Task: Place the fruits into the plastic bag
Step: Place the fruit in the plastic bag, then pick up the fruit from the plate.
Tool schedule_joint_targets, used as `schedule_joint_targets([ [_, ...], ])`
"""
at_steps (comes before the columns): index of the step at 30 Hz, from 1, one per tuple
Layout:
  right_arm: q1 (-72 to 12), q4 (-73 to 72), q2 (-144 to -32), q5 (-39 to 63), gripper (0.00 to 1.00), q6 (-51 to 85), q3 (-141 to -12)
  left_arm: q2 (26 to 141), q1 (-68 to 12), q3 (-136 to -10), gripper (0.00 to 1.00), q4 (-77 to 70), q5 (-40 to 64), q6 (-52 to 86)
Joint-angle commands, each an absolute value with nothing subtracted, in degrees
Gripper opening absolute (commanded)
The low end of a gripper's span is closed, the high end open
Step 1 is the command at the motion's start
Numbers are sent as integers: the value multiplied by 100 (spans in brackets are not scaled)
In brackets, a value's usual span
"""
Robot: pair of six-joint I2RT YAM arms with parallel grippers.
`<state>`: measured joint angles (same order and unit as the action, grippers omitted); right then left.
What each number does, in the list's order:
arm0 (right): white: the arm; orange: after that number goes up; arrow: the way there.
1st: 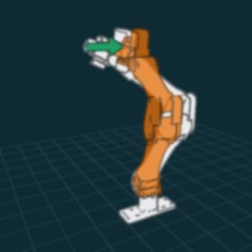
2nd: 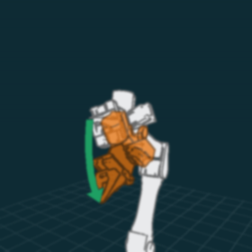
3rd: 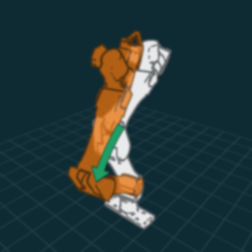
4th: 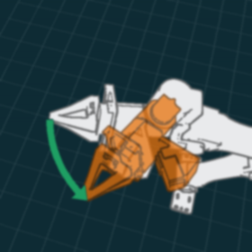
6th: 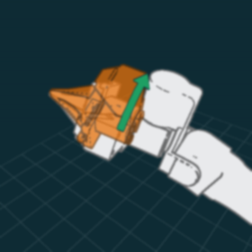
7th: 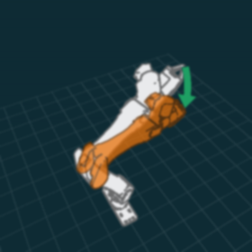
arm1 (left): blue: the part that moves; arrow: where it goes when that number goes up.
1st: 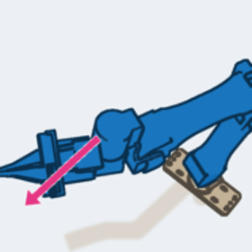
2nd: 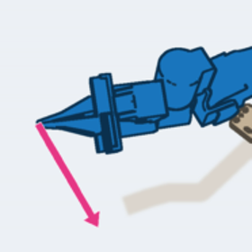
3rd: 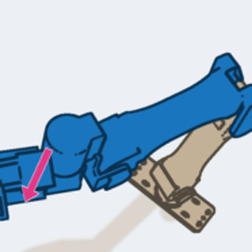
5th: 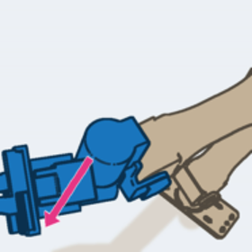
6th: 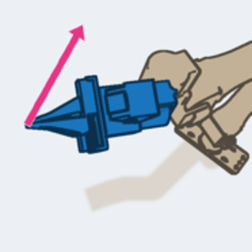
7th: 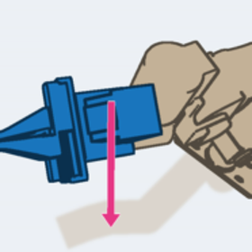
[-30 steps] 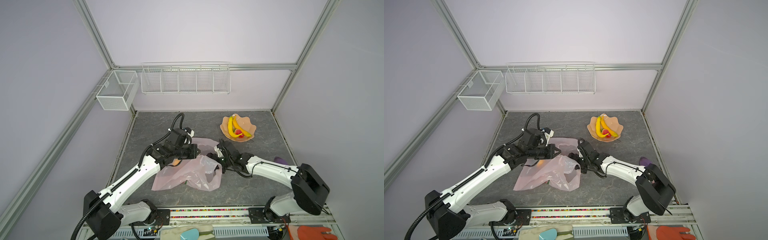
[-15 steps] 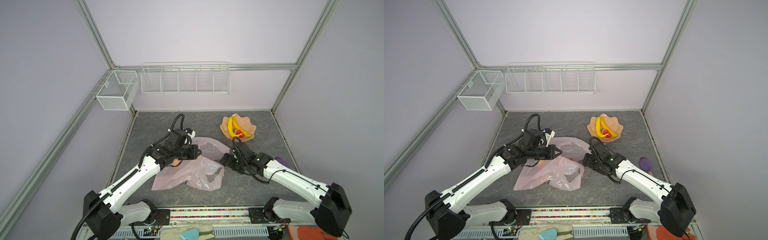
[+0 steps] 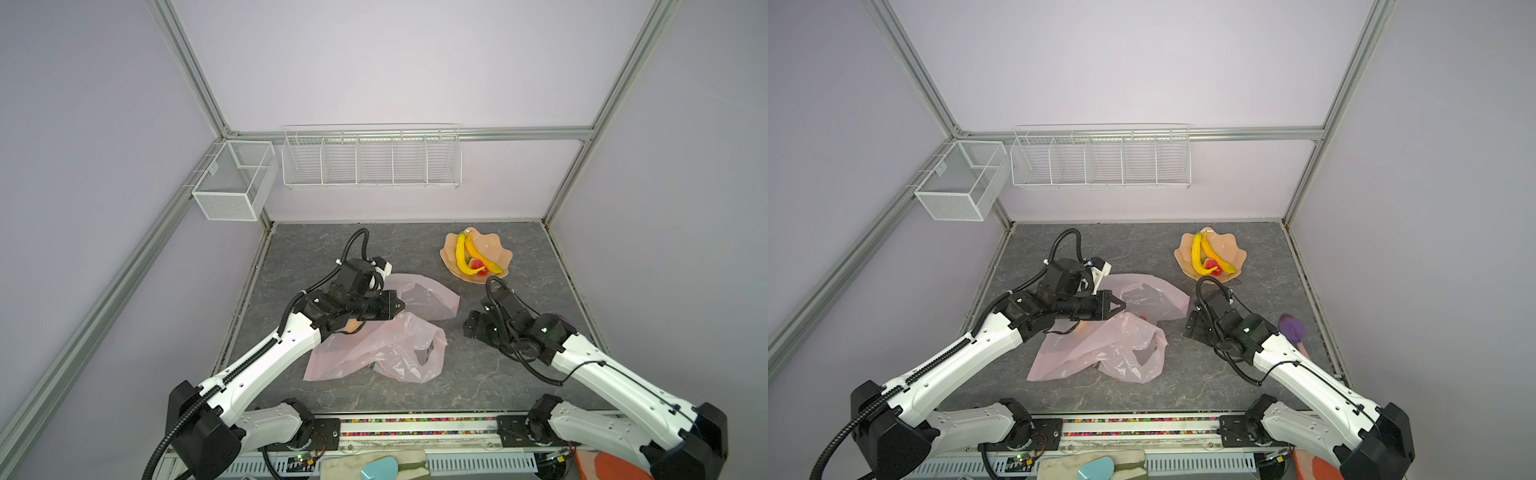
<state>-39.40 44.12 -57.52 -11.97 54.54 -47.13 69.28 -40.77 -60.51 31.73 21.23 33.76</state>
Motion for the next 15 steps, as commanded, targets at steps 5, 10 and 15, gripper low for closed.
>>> schedule_joint_targets([
  [5,-3753,4566,-5554,-1285,89,5285,-4552,6877,-4052,-6029,0,3069,2236,3285],
  [10,-3400,4359,-5635,-1035,89,5013,-4604,6880,-4052,-6007,0,3067,2197,3272],
  [15,-2836,4113,-5955,-676,89,4542,-4875,6890,-4052,-6011,0,3067,2186,3253],
])
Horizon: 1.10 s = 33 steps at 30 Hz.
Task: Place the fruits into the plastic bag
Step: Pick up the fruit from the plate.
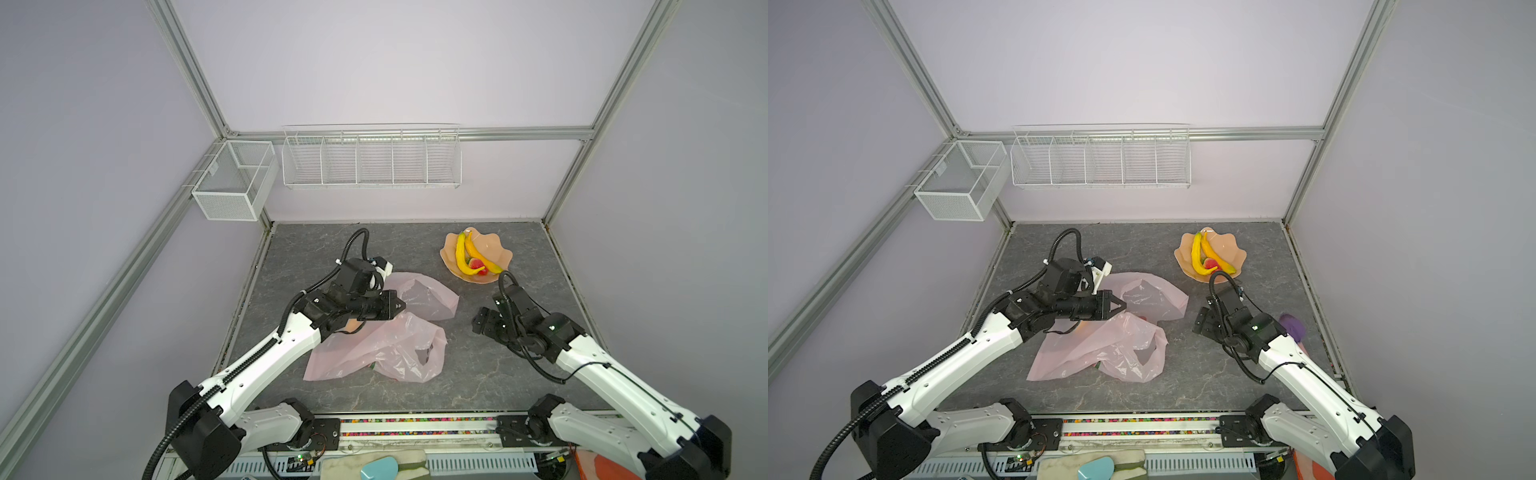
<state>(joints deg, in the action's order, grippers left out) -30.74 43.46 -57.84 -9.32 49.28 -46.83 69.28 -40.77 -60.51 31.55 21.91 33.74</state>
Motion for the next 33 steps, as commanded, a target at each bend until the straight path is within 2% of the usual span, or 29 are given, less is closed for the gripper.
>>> schedule_joint_targets([
  [1,-2706,4061,-6071,-600,89,4417,-4976,6888,-4052,-6028,0,3080,2187,3243],
  [16,-739,3582,-8999,409,91,3074,-7497,6858,-4052,-6126,0,3198,2127,3208],
  [28,-491,4030,-11465,364,100,2299,-9871,6881,-4052,-6117,0,3252,2075,3252],
  [33,-492,4328,-12364,268,95,2079,-10791,6976,-4052,-6169,0,3287,2069,3252],
])
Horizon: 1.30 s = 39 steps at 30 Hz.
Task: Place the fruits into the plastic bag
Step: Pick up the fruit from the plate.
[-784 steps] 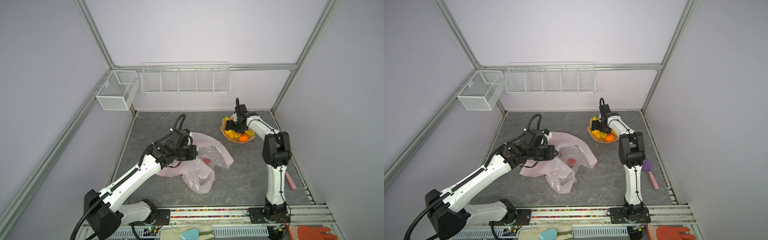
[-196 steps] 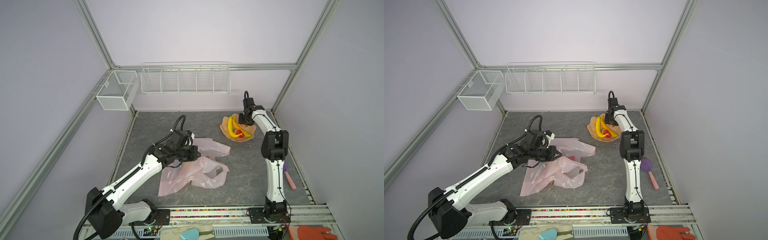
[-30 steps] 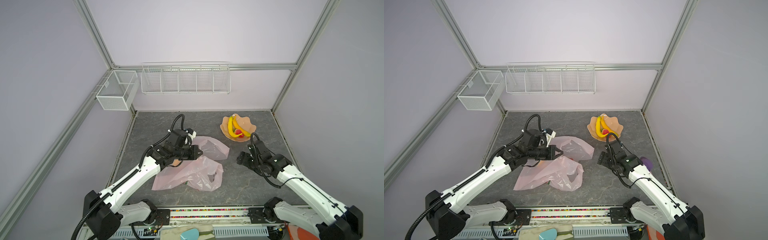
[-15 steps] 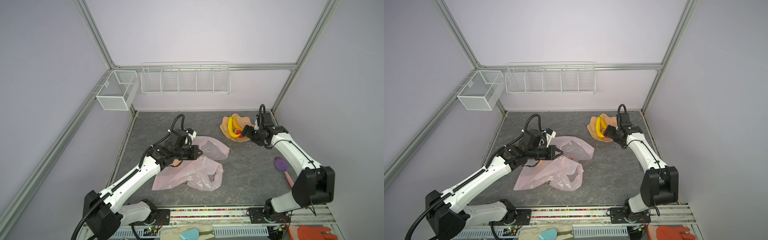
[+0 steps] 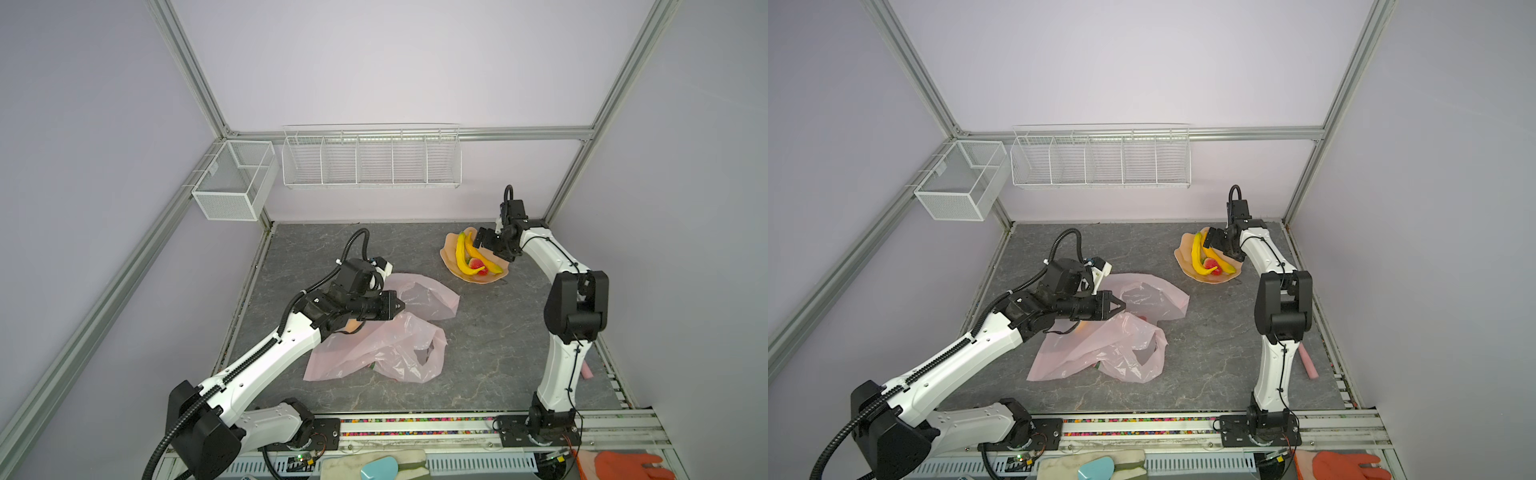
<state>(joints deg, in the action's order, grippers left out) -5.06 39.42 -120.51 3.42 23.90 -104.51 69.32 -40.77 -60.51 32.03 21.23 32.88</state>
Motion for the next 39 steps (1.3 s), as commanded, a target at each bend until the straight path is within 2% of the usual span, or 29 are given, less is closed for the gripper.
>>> schedule_joint_targets([
  [1,-493,4364,-12490,228,94,2029,-10920,6989,-4052,-6178,0,3287,2074,3252],
  [17,-562,4803,-13820,-71,78,1548,-12362,7319,-4052,-6352,0,3322,2123,3245],
  [27,-685,4732,-14039,19,76,1472,-12375,7400,-4052,-6401,0,3300,2151,3243],
  [33,-686,4720,-14153,-102,66,1488,-12383,7374,-4050,-6381,0,3346,2140,3234],
  [39,-706,4677,-14075,-264,52,1410,-12384,7339,-4052,-6381,0,3373,2114,3219],
])
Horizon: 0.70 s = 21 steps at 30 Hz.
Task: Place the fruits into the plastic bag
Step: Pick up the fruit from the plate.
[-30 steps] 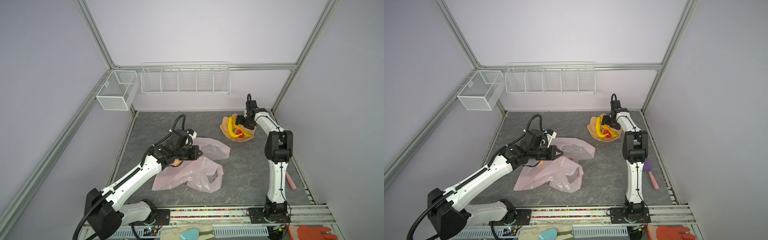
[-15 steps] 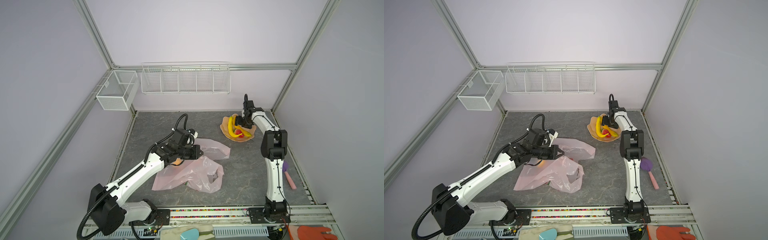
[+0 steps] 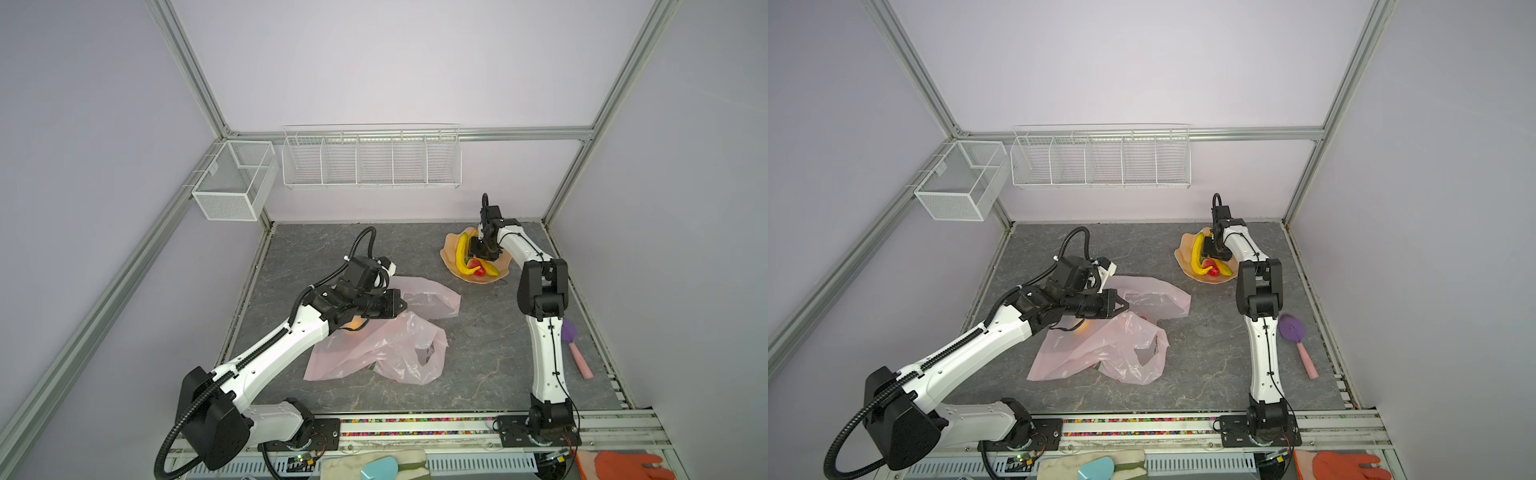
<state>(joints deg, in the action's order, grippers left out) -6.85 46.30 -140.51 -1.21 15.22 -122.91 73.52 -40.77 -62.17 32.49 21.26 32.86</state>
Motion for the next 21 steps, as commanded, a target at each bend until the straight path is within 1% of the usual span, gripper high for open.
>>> schedule_joint_targets([
  [1,-710,4661,-14025,-289,49,1371,-12375,7339,-4052,-6375,0,3379,2116,3216],
  [9,-756,4590,-13577,-659,37,1204,-12331,7346,-4052,-6390,0,3327,2130,3210],
  [14,-751,4519,-13148,-968,35,1170,-12249,7339,-4052,-6381,0,3312,2150,3193],
  [21,-738,4273,-12437,-1267,30,1181,-11742,7304,-4052,-6361,0,3287,2184,3163],
])
